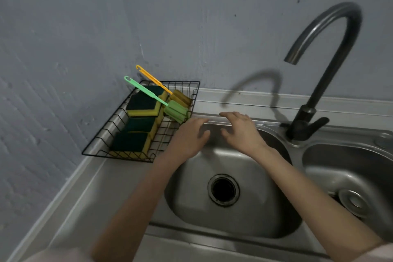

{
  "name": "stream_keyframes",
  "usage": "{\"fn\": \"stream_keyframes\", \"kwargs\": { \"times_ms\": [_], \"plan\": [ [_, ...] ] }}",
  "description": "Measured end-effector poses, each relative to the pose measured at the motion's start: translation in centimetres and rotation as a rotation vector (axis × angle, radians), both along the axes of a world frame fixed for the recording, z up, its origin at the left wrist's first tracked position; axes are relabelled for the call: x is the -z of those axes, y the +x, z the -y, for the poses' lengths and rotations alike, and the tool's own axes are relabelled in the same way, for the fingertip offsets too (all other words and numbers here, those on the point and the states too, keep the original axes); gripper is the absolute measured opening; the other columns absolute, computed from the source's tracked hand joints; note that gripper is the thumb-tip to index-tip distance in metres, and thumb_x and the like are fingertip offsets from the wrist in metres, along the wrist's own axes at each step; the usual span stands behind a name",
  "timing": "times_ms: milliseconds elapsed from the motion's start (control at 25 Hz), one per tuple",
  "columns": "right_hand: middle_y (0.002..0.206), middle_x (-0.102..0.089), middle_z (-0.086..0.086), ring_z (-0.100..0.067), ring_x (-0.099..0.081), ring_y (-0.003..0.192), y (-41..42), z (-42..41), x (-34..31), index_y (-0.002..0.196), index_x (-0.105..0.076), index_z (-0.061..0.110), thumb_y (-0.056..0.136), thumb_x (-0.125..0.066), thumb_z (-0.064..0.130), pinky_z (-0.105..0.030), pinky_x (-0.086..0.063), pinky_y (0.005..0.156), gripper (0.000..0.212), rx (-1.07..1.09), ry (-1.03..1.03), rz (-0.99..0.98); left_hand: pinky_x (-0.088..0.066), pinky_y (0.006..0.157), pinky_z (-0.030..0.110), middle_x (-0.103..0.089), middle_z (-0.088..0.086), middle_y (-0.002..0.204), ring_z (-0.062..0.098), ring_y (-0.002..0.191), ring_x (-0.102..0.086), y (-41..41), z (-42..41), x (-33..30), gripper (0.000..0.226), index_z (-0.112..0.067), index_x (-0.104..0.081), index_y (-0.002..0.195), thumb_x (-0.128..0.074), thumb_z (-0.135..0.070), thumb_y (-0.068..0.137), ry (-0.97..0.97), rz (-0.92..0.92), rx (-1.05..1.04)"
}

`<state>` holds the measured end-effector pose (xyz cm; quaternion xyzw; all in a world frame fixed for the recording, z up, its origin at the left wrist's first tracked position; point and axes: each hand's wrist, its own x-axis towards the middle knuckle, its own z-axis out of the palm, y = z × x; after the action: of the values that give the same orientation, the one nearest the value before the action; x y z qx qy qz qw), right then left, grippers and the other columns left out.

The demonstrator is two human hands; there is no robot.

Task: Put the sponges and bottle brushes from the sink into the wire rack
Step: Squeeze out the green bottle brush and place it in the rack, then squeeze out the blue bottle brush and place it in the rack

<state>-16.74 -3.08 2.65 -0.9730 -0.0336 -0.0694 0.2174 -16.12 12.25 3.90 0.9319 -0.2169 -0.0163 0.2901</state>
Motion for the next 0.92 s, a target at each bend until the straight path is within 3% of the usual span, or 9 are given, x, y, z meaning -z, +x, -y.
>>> {"fn": "stream_keyframes", "kwargs": {
  "times_ms": [80, 240, 680, 920],
  "plan": [
    [0.138, -0.047, -0.013, -0.028, -0.04, 0.131, -1.8, 2.3, 0.1, 0.134, -0.041, 0.012, 0.087, -0.053, 0.018, -0.038, -0.021, 0.116, 0.049, 0.022, 0.002, 0.003, -0.029, 0.109, 0.031, -0.043, 0.012, 0.141, 0.024, 0.131, -0.039, -1.0, 1.9, 0.8, 0.047, -0.012, -0.041, 0.135, -0.049, -0.022, 0.09, 0.034, -0.012, 0.018],
    [0.136, -0.049, -0.015, -0.031, -0.042, 0.129, -4.7, 7.4, 0.5, 0.133, -0.042, 0.012, 0.086, -0.054, 0.019, -0.038, -0.026, 0.114, 0.05, 0.069, -0.022, -0.029, -0.035, 0.108, 0.042, -0.044, 0.012, 0.141, 0.028, 0.129, -0.042, -3.2, 6.2, 1.6, 0.046, -0.013, -0.042, 0.134, -0.048, -0.024, 0.09, 0.069, -0.009, 0.025],
    [0.134, -0.05, -0.016, -0.033, -0.044, 0.125, -12.1, 21.6, 4.3, 0.133, -0.043, 0.013, 0.085, -0.054, 0.018, -0.037, -0.031, 0.108, 0.049, 0.178, 0.007, -0.17, -0.037, 0.102, 0.032, -0.051, 0.011, 0.134, 0.026, 0.122, -0.049, -9.3, 20.7, 4.9, 0.039, -0.012, -0.049, 0.128, -0.045, -0.018, 0.09, 0.033, -0.109, 0.143],
    [0.139, -0.046, -0.013, -0.029, -0.043, 0.128, -14.9, 26.9, 7.0, 0.135, -0.04, 0.016, 0.088, -0.052, 0.021, -0.035, -0.033, 0.106, 0.049, 0.242, 0.037, -0.315, -0.039, 0.097, 0.027, -0.059, 0.012, 0.126, 0.024, 0.116, -0.054, -11.7, 26.8, 6.8, 0.036, -0.012, -0.05, 0.127, -0.045, -0.017, 0.091, -0.032, -0.319, 0.128]
  ]
}}
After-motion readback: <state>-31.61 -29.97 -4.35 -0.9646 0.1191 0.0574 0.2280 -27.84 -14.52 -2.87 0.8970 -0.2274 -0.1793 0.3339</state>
